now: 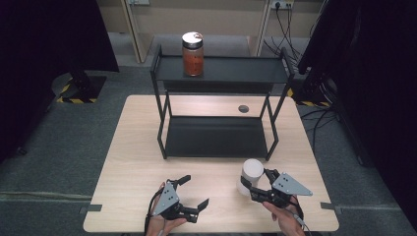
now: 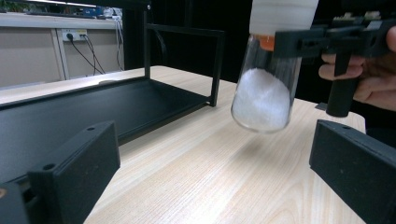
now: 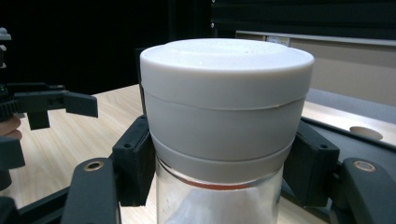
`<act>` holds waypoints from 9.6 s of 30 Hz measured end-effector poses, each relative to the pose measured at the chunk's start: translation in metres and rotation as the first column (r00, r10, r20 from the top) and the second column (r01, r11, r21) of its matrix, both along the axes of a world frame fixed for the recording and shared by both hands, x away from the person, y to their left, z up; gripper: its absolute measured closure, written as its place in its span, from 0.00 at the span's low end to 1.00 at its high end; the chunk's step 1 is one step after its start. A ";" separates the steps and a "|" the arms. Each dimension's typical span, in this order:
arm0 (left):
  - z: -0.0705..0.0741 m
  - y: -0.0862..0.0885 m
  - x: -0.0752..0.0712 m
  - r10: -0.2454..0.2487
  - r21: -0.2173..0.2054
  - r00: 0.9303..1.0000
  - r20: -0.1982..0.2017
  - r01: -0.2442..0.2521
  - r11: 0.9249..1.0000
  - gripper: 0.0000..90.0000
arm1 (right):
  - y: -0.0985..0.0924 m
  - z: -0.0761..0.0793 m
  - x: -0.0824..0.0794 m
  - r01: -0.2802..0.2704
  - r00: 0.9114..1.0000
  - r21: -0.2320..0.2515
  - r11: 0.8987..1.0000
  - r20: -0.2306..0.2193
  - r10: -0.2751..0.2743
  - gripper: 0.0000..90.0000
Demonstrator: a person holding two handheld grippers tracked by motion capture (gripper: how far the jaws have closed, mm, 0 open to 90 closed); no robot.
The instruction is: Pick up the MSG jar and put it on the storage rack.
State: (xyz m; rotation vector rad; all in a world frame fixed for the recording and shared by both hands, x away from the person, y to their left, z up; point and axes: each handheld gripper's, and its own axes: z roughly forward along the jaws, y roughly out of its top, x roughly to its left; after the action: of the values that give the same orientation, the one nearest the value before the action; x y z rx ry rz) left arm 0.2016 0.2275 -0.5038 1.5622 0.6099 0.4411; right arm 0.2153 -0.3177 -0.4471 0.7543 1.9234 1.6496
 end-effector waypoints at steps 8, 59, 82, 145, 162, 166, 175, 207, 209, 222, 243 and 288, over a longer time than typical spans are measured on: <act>0.000 0.000 0.000 0.002 -0.005 1.000 -0.003 -0.002 1.000 0.00 | 0.001 0.018 0.007 -0.010 1.000 -0.001 1.000 -0.009 0.010 0.39; -0.001 0.001 0.000 0.007 -0.012 1.000 -0.011 -0.007 1.000 0.00 | 0.022 0.136 0.057 -0.091 0.995 0.001 0.996 0.030 0.091 0.39; -0.001 0.001 0.001 0.007 -0.011 1.000 -0.016 -0.008 1.000 0.00 | 0.043 0.190 0.082 -0.113 0.993 0.003 0.994 0.036 0.113 0.39; -0.001 0.002 0.002 -0.004 -0.019 1.000 -0.020 0.004 1.000 0.00 | 0.107 0.292 0.167 0.074 0.997 -0.010 0.997 0.025 -0.074 0.39; -0.001 0.002 0.001 -0.007 -0.020 1.000 -0.019 0.006 1.000 0.00 | 0.125 0.287 0.189 0.147 0.989 -0.024 0.989 0.028 -0.146 0.39; -0.002 0.002 0.001 -0.009 -0.020 1.000 -0.020 0.009 1.000 0.00 | 0.129 0.285 0.195 0.158 0.987 -0.015 0.987 0.023 -0.158 0.39; -0.002 0.002 0.001 -0.008 -0.021 1.000 -0.016 0.007 1.000 0.00 | 0.135 0.284 0.203 0.188 0.982 -0.021 0.982 0.021 -0.188 0.39; -0.003 0.000 0.001 -0.016 -0.019 1.000 -0.017 0.015 1.000 0.00 | 0.136 0.274 0.209 0.205 0.979 -0.016 0.979 -0.012 -0.206 0.26; -0.003 0.000 0.001 -0.017 -0.018 1.000 -0.019 0.016 1.000 0.00 | 0.137 0.276 0.208 0.210 0.977 -0.027 0.977 -0.020 -0.210 0.20; -0.003 -0.001 0.000 -0.019 -0.021 1.000 -0.022 0.019 1.000 0.00 | 0.127 0.272 0.192 0.205 0.978 -0.007 0.979 -0.028 -0.205 0.01; -0.003 -0.001 0.000 -0.016 -0.021 1.000 -0.022 0.015 1.000 0.00 | 0.097 0.248 0.160 0.114 0.993 0.032 0.993 0.026 -0.115 0.00; -0.004 -0.002 0.000 -0.001 -0.023 1.000 -0.020 0.001 1.000 0.00 | 0.058 0.170 0.099 -0.017 0.997 0.047 0.999 0.079 0.013 0.00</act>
State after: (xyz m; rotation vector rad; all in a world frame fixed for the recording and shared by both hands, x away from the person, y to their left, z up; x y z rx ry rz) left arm 0.2017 0.2260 -0.5073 1.5463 0.6275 0.4173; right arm 0.3148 -0.2597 -0.2771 0.6848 1.8456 1.7138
